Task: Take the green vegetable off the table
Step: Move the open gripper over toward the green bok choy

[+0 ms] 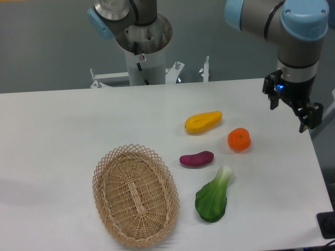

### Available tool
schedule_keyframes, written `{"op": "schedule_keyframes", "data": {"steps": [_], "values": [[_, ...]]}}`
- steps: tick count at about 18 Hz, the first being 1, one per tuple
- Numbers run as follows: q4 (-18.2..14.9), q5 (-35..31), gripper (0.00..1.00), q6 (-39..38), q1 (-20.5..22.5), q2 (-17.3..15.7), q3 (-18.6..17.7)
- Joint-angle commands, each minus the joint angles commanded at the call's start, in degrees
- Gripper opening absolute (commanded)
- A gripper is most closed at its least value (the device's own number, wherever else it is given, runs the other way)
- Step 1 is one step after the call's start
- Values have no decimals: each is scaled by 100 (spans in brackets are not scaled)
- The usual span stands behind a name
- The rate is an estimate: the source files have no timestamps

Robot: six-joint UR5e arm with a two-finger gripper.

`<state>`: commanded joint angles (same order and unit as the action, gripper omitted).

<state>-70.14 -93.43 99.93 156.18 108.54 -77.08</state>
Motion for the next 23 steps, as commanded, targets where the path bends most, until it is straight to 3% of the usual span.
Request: {"op": "schedule_keyframes", "data": {"steps": [7, 11, 19, 23], "values": [[0, 53, 100, -79, 0, -9, -26], [52, 202, 100, -850, -88, -9, -53], [1220, 1080, 100, -2827, -237, 0, -553], [1485, 1064, 100, -3505, -544, 184, -835]]}}
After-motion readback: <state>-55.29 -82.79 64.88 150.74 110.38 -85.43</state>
